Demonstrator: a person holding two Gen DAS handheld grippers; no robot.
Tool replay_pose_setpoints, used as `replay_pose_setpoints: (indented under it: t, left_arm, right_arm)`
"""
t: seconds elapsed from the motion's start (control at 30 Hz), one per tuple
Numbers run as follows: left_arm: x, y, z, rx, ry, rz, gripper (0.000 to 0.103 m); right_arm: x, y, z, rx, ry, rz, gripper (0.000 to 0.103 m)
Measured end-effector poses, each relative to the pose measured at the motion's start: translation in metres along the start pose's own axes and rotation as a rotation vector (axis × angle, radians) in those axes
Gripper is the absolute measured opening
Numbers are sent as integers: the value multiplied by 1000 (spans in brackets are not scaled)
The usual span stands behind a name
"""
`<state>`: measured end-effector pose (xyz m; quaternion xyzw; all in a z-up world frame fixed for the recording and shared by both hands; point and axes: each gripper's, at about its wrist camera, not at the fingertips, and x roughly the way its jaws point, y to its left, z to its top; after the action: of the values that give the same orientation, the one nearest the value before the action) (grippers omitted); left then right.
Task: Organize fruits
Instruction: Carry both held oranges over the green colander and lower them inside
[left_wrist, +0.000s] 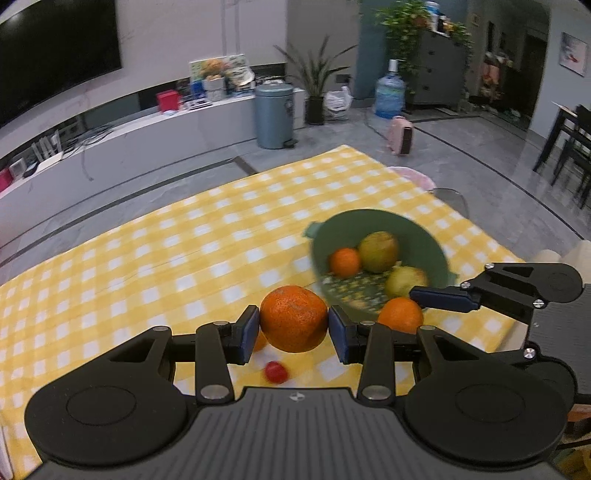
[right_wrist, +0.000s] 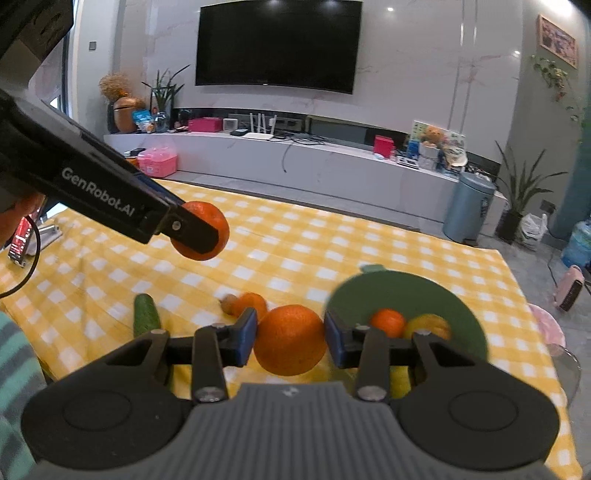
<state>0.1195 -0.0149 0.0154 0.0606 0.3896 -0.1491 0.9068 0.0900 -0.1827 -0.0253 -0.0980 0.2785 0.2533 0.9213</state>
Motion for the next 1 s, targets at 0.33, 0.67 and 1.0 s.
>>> replay_pose_setpoints:
  t: [0.33, 0.67, 1.0]
  left_arm:
    - [37, -53, 14, 57, 24, -66, 46]
    - [83, -67, 18, 65, 115, -75, 46]
    - [119, -49, 23, -15, 164, -162, 46]
  right_arm:
    - [-9, -43, -15, -1, 44, -31, 37]
    - [10, -81, -21, 3, 108, -37, 36]
    - [40, -108, -10, -18, 158, -29, 37]
